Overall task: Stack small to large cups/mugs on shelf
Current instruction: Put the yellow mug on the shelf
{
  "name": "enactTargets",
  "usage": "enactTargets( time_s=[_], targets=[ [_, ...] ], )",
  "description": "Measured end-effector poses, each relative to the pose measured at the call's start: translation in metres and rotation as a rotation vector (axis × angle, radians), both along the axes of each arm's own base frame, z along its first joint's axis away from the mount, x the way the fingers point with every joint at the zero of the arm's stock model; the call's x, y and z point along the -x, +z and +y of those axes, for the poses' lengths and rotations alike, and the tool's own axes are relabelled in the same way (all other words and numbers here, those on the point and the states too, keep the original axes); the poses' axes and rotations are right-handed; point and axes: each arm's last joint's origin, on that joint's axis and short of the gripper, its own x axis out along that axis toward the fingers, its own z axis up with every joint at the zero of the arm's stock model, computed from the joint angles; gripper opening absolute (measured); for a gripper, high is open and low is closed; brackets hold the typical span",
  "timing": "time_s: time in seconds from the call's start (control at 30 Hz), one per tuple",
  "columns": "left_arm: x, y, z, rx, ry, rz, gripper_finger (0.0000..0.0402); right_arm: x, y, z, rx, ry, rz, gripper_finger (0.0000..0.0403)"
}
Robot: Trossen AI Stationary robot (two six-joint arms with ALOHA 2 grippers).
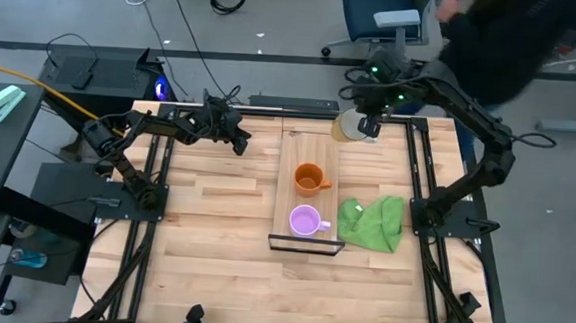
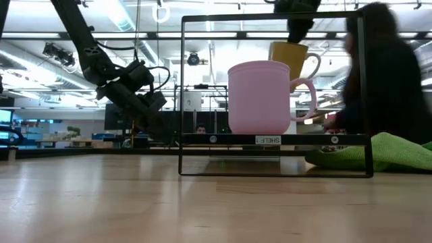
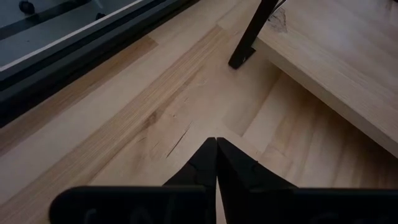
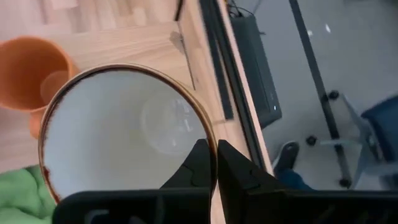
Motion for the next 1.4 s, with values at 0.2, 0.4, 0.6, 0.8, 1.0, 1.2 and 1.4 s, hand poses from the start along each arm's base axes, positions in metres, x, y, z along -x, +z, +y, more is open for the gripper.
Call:
enactTargets(
  time_s=[0.2,0.4,0.6,0.8,1.0,1.2,1.4],
  targets=[
    [0.000,0.000,0.000,0.000,0.000,0.000,0.0023,-0.027,-0.002,0.002,0.046,0.167,0.041,0.0010],
    [0.000,0.000,0.000,0.000,0.000,0.000,0.0010,-0.049,-0.001,0.003,0.076,0.261,0.039,0.0010],
    [0.000,0.000,0.000,0.000,0.000,0.000,0.0013,-0.068,-0.005,-0.005,0.029,0.305,0.020,0.0010],
    [0.000,0.000,0.000,0.000,0.000,0.000,0.0022,-0.083,-0.016,-0.014,-0.007,0.316,0.064,0.0010],
    [0.000,0.000,0.000,0.000,0.000,0.000,0.0009,-0.094,-0.036,-0.029,-0.085,0.344,0.072,0.0010],
    [0.000,0.000,0.000,0.000,0.000,0.000,0.0019,-0.103,-0.054,-0.043,-0.133,0.351,0.089,0.0010],
    [0.000,0.000,0.000,0.000,-0.001,0.000,0.0022,-0.111,-0.068,-0.055,-0.154,0.377,0.076,0.0010]
  ],
)
